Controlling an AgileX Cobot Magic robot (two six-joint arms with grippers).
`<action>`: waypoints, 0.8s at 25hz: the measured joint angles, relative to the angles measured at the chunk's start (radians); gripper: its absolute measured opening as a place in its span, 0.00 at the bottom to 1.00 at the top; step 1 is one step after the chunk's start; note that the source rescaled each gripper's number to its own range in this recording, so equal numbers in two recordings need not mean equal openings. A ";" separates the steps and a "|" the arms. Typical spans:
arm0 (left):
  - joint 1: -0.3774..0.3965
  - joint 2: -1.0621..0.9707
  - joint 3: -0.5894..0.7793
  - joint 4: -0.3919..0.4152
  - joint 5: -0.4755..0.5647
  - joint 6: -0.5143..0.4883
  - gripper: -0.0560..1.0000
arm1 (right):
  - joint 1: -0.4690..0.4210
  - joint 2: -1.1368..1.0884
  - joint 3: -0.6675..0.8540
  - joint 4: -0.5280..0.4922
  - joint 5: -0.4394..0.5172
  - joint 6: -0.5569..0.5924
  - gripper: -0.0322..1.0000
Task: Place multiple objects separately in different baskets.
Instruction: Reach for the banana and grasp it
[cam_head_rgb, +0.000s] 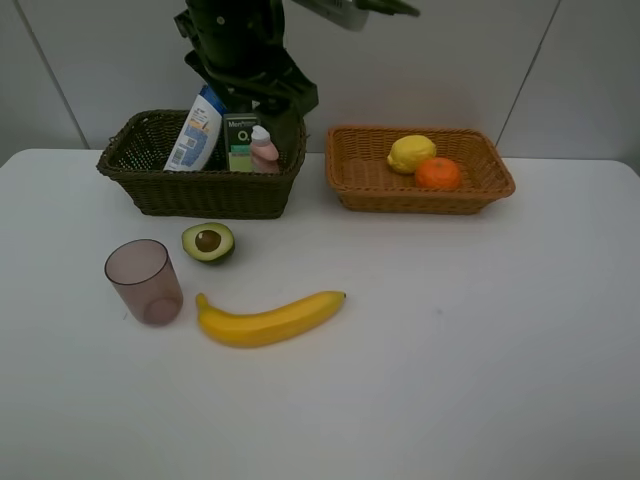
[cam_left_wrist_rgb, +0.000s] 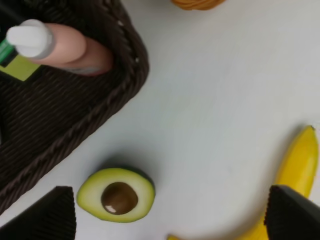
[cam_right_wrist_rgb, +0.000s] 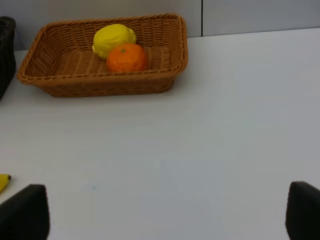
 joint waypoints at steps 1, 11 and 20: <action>-0.018 0.000 0.000 0.000 0.000 0.001 1.00 | 0.000 0.000 0.000 0.000 0.000 0.000 1.00; -0.101 -0.006 0.200 -0.025 -0.122 -0.001 1.00 | 0.000 0.000 0.000 0.000 0.000 0.000 1.00; -0.101 -0.006 0.404 -0.134 -0.278 0.085 1.00 | 0.000 0.000 0.000 -0.001 0.000 0.000 1.00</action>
